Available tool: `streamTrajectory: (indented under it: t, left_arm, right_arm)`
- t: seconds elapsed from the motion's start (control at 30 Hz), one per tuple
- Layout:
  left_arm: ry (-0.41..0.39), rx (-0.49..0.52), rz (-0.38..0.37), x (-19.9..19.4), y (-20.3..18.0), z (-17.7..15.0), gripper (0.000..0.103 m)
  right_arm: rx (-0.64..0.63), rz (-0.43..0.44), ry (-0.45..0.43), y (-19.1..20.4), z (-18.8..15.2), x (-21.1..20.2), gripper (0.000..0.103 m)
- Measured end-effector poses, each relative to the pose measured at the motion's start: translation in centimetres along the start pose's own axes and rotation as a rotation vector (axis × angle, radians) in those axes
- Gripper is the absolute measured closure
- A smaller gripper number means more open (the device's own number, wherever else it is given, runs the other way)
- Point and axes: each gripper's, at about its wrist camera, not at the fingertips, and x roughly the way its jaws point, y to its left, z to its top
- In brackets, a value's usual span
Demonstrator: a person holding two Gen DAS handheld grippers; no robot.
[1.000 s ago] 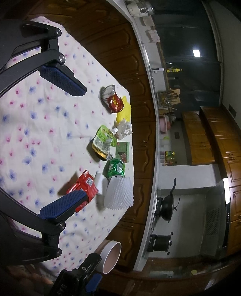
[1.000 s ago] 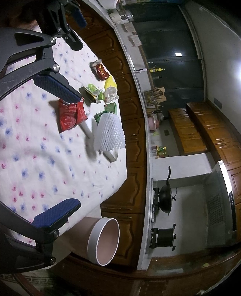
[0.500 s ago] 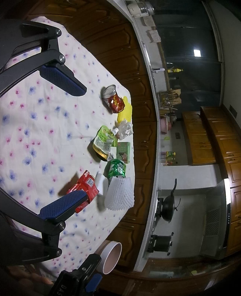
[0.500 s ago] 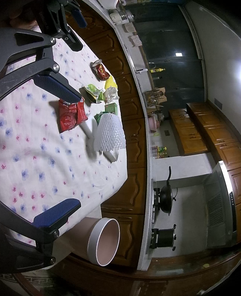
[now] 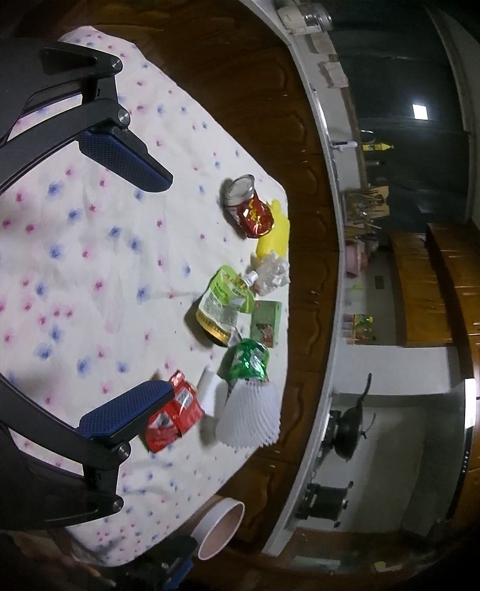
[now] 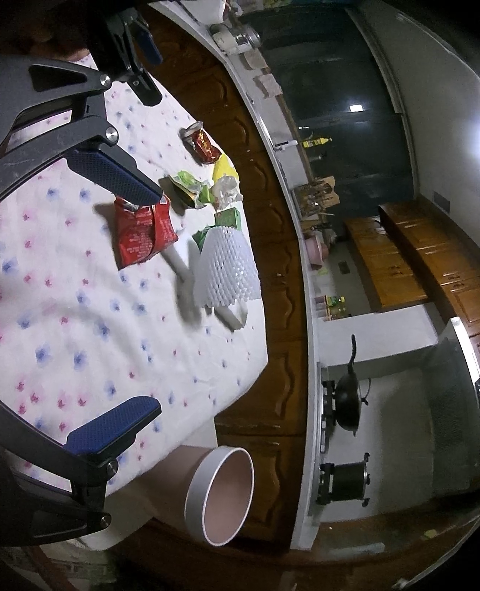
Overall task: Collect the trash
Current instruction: 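Grasp the red chip bag with the right tool while the left tool grasps the white foam net sleeve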
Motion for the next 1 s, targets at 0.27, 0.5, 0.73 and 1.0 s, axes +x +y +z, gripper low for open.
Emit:
streamTrajectory:
  t: [0.27,0.5,0.73,1.0]
  left_arm:
    - [0.105,-0.012,-0.027,4.5,1.4,2.1,0.000]
    - [0.119,0.000,-0.080,7.1,1.4,4.9,0.000]
    - [0.152,0.005,-0.096,8.9,1.2,6.1,0.000]
    - [0.178,0.031,-0.124,10.8,-0.4,7.2,0.000]
  right_arm:
    - [0.042,0.143,0.103,0.5,0.9,3.0,0.003]
    - [0.061,0.241,0.239,1.7,1.7,7.5,0.020]
    - [0.054,0.285,0.372,2.7,1.3,11.7,0.028]
    - [0.116,0.343,0.446,1.7,0.5,14.1,0.103]
